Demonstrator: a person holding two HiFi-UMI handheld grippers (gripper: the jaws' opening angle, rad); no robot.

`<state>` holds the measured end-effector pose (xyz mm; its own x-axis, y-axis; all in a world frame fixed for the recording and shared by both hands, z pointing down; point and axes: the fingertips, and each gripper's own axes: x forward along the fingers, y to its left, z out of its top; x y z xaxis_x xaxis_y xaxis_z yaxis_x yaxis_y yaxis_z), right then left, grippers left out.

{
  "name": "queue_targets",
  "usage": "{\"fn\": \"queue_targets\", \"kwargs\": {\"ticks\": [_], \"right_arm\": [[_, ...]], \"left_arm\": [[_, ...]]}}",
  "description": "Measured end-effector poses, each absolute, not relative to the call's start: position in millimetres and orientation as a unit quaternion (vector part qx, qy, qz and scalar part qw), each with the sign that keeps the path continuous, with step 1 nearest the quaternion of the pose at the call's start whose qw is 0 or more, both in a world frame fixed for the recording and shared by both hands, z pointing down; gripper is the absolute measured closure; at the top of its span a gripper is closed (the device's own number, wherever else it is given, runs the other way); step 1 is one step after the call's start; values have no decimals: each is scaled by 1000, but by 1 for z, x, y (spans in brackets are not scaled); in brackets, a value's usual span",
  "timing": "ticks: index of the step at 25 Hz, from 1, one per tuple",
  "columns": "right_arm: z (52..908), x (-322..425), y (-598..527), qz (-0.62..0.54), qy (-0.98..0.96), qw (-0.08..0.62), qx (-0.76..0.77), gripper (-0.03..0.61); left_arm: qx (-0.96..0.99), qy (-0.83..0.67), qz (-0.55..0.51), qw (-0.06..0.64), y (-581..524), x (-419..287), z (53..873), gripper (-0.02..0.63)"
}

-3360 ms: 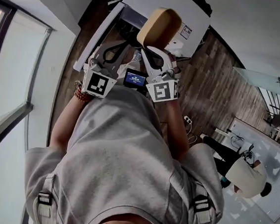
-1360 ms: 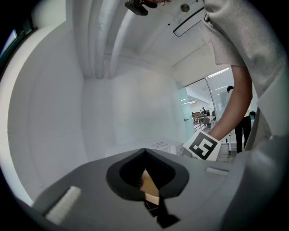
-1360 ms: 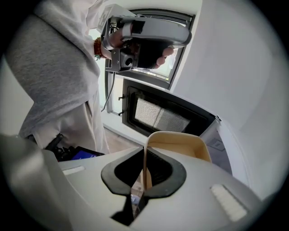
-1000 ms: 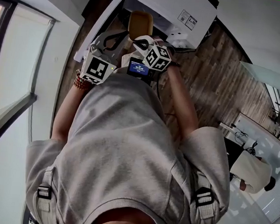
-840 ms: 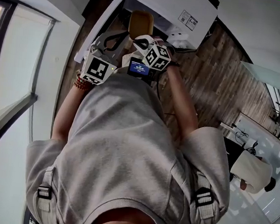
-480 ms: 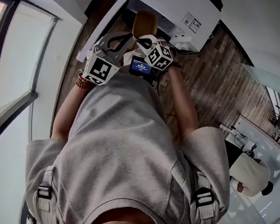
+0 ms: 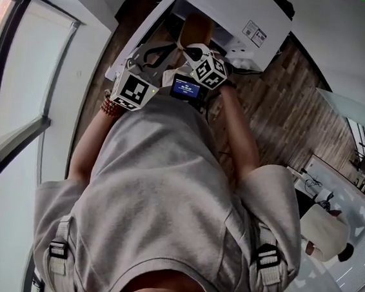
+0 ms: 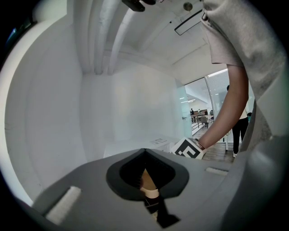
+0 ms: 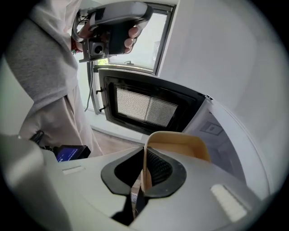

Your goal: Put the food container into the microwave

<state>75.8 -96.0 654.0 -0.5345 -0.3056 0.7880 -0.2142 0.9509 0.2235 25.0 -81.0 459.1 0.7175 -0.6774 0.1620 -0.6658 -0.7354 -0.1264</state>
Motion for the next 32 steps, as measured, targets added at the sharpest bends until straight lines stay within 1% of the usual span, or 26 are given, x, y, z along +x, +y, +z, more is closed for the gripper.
{"fn": "queue_targets", "kwargs": {"ticks": [7,12,16,32], "right_arm": [[660,76,-104,-51,-867,469,160,543],[657,74,-125,-43,-862,458,213,543],[659,76,-138,-45,-855,462,232,543],[678,81,-160,-25,-840,476,261,541]], "left_arm": [[-926,362,-98,29,-83,21,459,615],[-925,366,-96,29,-90,16,457,615],[-923,373,-92,28,-95,13,454,615],[-920,381,-92,27,-109,9,455,615]]}}
